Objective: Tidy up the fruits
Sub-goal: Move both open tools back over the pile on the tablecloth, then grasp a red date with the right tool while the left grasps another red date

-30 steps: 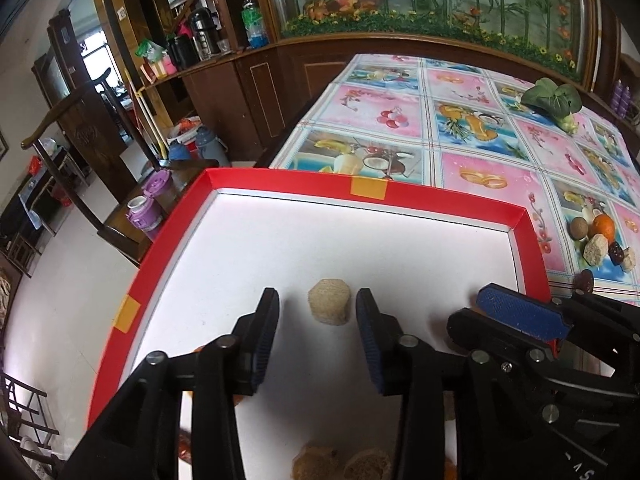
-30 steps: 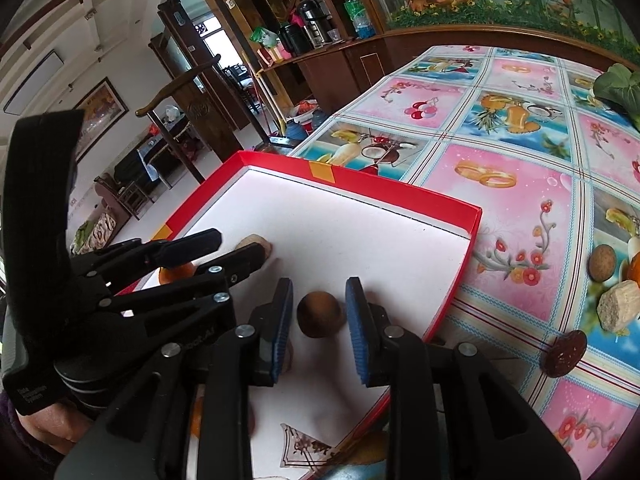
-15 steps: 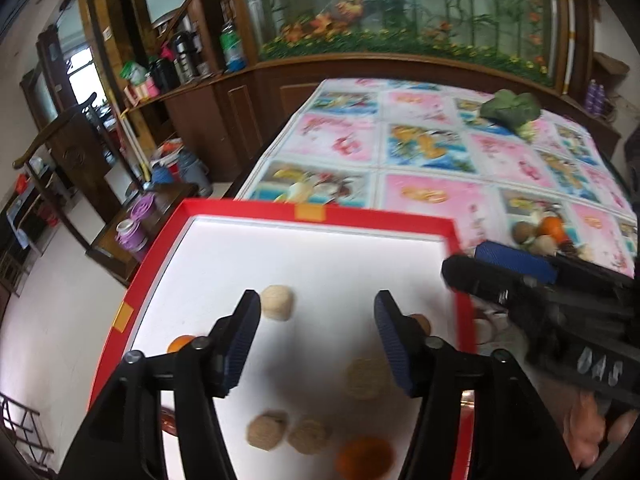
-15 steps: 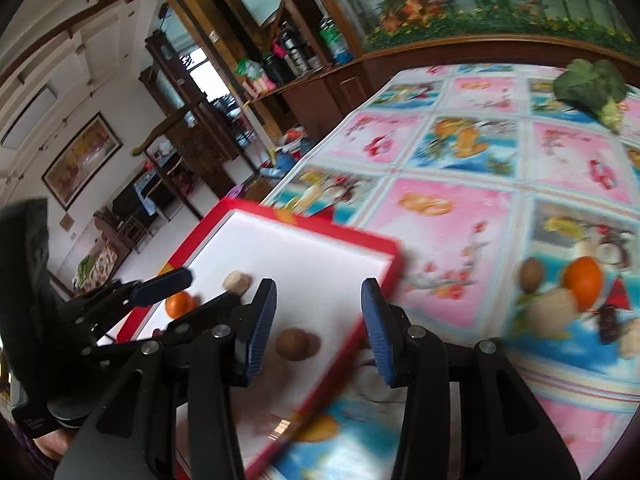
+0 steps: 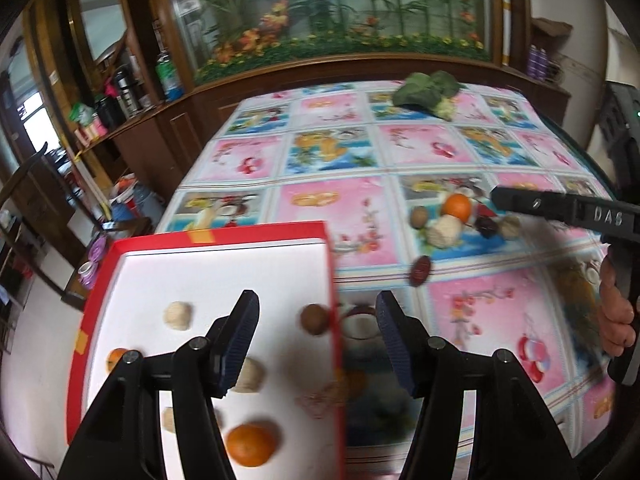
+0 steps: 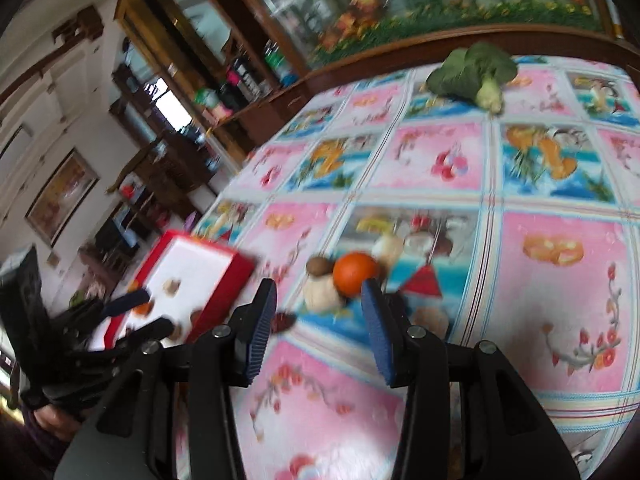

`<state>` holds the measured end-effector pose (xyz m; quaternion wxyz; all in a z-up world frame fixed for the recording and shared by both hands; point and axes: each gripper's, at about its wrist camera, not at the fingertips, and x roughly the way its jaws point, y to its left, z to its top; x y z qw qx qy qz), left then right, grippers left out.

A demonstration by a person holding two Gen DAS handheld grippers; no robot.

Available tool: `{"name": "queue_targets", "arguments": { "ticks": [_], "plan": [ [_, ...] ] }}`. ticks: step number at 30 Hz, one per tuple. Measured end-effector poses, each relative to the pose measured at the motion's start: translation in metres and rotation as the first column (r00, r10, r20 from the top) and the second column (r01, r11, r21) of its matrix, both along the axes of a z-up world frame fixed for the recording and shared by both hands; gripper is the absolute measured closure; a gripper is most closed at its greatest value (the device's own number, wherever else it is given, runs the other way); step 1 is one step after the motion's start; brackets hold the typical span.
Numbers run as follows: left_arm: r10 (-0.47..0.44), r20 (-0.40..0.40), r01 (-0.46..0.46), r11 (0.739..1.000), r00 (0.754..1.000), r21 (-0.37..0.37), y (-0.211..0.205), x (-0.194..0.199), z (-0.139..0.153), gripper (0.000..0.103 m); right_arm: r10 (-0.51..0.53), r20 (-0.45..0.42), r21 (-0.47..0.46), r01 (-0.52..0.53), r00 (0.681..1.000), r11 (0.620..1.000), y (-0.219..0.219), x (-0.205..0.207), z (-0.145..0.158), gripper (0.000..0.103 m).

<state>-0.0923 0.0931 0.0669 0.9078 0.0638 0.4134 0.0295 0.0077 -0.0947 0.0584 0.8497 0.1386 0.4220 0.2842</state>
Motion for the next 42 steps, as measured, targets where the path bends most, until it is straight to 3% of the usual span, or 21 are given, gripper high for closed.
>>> {"name": "queue_targets", "arguments": {
  "ticks": [5, 9, 18, 21, 25, 28, 32, 36, 42],
  "plan": [
    [-0.065, -0.019, 0.065, 0.998, 0.998, -0.011, -0.020, -0.001, -0.005, 0.042, 0.066, -0.060, -0.062, -0.069, 0.996, 0.996, 0.011, -0.003, -0.018, 0.057],
    [-0.093, -0.027, 0.092, 0.996, 0.995, -0.018, -0.026, 0.002, -0.007, 0.042, 0.014, -0.082, -0.154, -0.026, 0.997, 0.988, 0.009, 0.002, -0.030, 0.057],
    [-0.097, -0.062, 0.095, 0.995, 0.993, -0.033, -0.028, 0.014, -0.019, 0.042, -0.047, 0.018, -0.307, 0.051, 0.999, 0.950, 0.012, 0.005, -0.032, 0.057],
    [-0.094, -0.078, 0.091, 0.995, 0.993, -0.045, -0.029, 0.019, -0.023, 0.042, -0.049, 0.050, -0.352, 0.063, 0.998, 0.934, 0.020, 0.009, -0.033, 0.063],
    [-0.097, -0.096, 0.092, 0.994, 0.991, -0.057, -0.031, 0.023, -0.026, 0.042, -0.059, 0.055, -0.378, 0.075, 0.997, 0.923, 0.021, 0.012, -0.034, 0.082],
    [-0.103, -0.102, 0.098, 0.994, 0.989, -0.054, -0.034, 0.025, -0.026, 0.042, -0.057, 0.053, -0.401, 0.074, 0.997, 0.913, 0.020, 0.011, -0.032, 0.083],
    [-0.117, -0.119, 0.110, 0.992, 0.986, -0.060, -0.041, 0.029, -0.028, 0.042, -0.095, 0.025, -0.343, 0.097, 0.995, 0.934, 0.007, 0.009, -0.023, 0.083],
    [-0.124, -0.127, 0.118, 0.991, 0.984, -0.056, -0.047, 0.038, -0.030, 0.042, -0.161, 0.044, -0.222, 0.167, 0.986, 0.961, -0.018, 0.005, -0.002, 0.083],
    [-0.127, -0.154, 0.120, 0.991, 0.980, -0.054, -0.052, 0.052, -0.040, 0.043, -0.241, 0.030, -0.113, 0.243, 0.970, 0.963, -0.038, 0.004, 0.005, 0.083]
  ]
}}
